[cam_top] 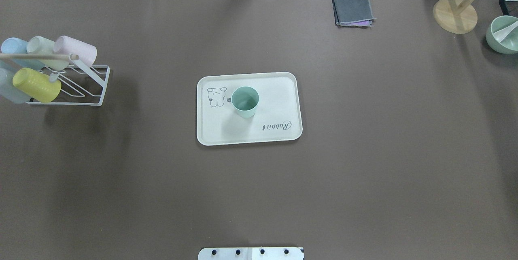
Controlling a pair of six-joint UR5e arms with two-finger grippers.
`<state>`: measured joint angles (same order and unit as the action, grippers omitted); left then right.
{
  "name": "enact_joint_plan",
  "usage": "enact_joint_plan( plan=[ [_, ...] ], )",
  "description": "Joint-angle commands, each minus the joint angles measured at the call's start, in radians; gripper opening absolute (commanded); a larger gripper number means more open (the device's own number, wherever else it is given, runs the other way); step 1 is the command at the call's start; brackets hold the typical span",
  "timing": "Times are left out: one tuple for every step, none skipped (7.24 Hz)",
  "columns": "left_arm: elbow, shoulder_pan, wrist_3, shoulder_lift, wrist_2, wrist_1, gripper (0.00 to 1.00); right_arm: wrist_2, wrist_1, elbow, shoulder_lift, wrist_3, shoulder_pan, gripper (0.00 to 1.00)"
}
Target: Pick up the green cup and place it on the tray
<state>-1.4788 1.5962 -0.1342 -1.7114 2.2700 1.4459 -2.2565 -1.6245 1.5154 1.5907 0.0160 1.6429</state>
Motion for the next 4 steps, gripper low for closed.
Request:
enact_joint_plan(
  plan=[
    [0.005, -0.001, -0.001, 0.034, 0.032, 0.03, 0.98, 0.0, 0.0, 0.0, 0.0, -0.002, 0.0, 1.0],
    [-0.03, 0.001, -0.004, 0.086, 0.039, 0.034, 0.98, 0.0, 0.0, 0.0, 0.0, -0.002, 0.0, 1.0],
    [-0.091, 0.001, -0.001, 0.137, 0.075, 0.034, 0.98, 0.0, 0.0, 0.0, 0.0, -0.002, 0.0, 1.0],
    [-0.118, 0.001, -0.002, 0.165, 0.082, 0.034, 0.98, -0.001, 0.0, 0.0, 0.0, -0.002, 0.0, 1.0]
  ],
)
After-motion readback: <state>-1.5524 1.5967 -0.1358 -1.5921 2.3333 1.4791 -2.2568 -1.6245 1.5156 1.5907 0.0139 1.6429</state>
